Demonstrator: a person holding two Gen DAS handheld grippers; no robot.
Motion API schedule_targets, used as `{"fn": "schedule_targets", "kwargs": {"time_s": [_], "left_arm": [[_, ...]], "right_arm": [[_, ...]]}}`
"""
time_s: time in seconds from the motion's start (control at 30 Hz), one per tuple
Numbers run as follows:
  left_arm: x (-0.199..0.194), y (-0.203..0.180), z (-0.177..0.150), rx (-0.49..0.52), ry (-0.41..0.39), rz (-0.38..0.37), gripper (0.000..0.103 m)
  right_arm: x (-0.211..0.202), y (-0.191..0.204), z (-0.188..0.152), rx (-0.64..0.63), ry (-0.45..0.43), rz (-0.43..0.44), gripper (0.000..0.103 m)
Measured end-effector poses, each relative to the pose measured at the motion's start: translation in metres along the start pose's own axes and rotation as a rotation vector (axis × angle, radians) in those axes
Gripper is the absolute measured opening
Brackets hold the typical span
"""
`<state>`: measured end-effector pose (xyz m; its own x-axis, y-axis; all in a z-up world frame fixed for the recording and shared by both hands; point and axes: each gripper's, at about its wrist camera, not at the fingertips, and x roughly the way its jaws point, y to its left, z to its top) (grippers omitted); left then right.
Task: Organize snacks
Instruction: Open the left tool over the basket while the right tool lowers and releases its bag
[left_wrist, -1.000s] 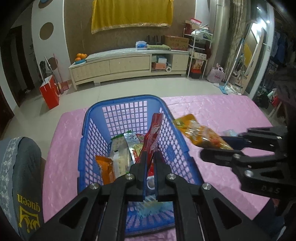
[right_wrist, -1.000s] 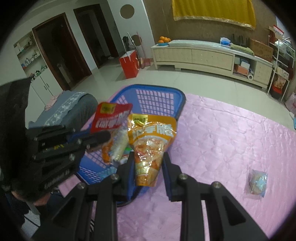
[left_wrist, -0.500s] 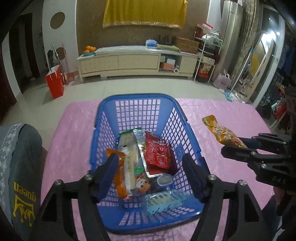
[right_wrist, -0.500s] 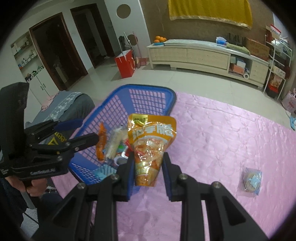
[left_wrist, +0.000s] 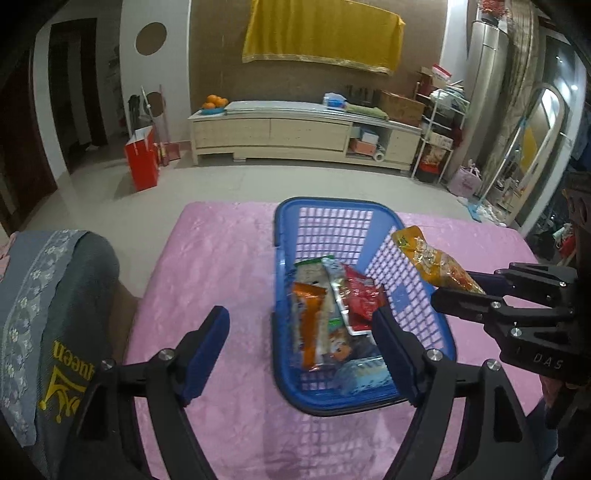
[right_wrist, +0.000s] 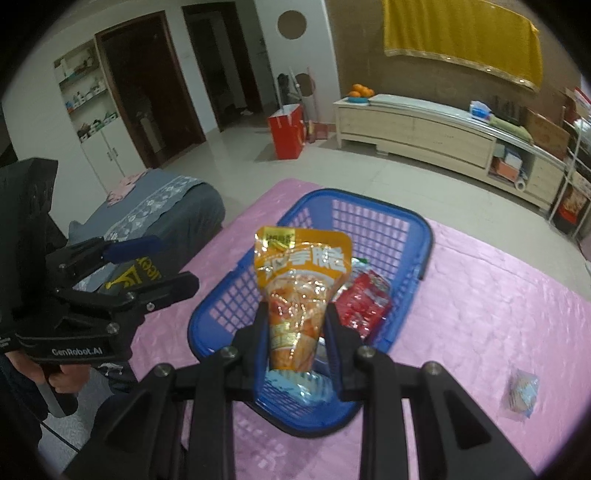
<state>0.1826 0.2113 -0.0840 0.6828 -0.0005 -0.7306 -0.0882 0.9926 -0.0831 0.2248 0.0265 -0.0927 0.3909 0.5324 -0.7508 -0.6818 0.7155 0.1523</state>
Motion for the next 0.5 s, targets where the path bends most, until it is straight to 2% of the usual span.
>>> {"fn": "schedule_targets", "kwargs": {"time_s": [0.33,0.5], "left_arm": [[0.024,0.015,-0.005,-0.027,0.020,0.039,0.078],[0.036,0.023,-0.005,-0.058,0.035,0.028,0.078]], "right_arm": [[0.038,-0.002,0.008,-0.011,0.051,-0.023,0.032],[0.055,-0.003,0.008,-0.020,0.089,-0.052,0.032]]}}
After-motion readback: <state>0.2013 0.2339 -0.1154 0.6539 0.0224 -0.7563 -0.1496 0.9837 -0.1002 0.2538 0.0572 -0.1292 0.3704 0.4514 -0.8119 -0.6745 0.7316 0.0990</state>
